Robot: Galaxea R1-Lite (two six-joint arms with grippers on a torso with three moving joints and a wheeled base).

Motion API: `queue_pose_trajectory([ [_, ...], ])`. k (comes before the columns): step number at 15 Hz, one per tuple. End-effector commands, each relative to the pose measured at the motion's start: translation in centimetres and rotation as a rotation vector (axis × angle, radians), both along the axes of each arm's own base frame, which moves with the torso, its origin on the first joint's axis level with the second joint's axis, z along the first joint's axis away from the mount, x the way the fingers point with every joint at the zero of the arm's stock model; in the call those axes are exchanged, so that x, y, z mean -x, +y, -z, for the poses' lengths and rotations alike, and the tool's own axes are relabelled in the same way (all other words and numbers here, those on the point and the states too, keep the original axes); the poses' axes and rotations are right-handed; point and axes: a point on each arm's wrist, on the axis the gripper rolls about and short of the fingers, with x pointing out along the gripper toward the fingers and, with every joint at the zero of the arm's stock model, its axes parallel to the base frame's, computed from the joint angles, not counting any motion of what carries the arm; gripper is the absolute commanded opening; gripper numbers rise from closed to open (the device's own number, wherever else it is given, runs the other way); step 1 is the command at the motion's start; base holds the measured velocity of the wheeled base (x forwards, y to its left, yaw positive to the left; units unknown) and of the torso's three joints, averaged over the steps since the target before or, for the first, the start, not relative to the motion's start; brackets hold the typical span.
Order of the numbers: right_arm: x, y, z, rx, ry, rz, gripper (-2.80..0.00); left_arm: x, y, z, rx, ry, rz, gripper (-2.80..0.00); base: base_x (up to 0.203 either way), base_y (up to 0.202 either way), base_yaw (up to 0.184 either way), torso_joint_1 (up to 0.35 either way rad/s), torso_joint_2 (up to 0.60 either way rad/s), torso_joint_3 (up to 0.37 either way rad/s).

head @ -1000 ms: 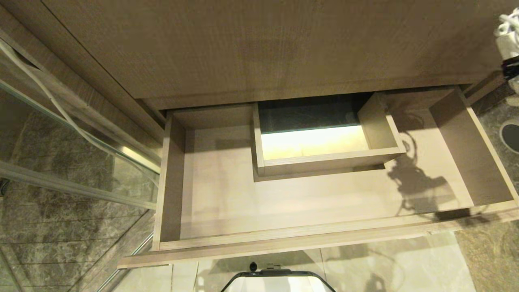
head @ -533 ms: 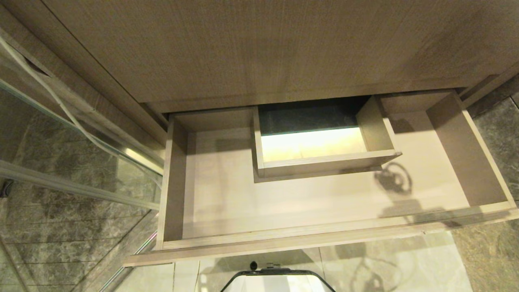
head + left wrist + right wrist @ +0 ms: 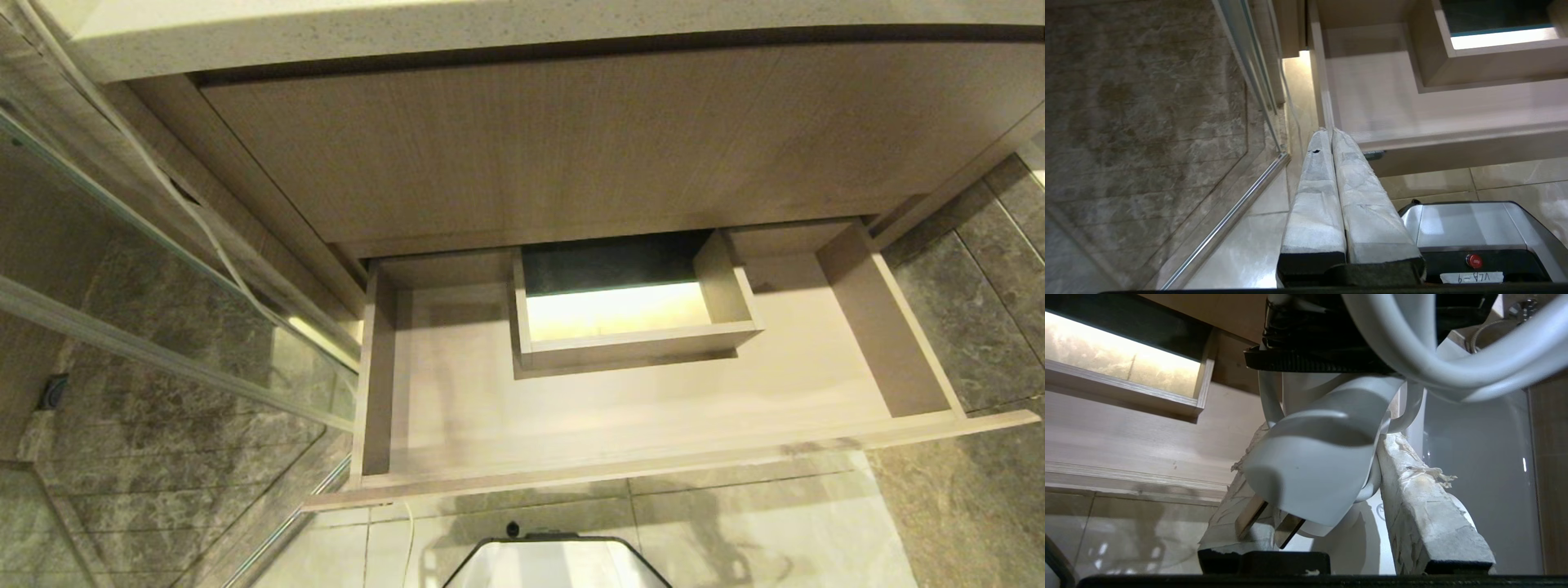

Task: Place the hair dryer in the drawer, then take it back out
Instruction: Place it on the countertop

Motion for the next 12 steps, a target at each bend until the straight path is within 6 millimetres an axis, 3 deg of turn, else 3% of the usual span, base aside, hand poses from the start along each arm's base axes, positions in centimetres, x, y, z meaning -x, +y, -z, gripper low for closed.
queue_pose_trajectory([
  [1, 1.2, 0.6, 0.1, 0.018, -0.032, -0.001, -2.80, 0.0, 0.0, 0.0, 0.001, 0.000, 0.000, -2.80, 0.000, 0.000, 0.000, 0.492, -0.50, -0.226],
  [12, 0.0, 0.0, -2.1, 0.048, -0.093, -0.001, -2.80, 0.0, 0.0, 0.0, 0.001, 0.001, 0.000, -2.80, 0.000, 0.000, 0.000, 0.341, -0.55, -0.252],
])
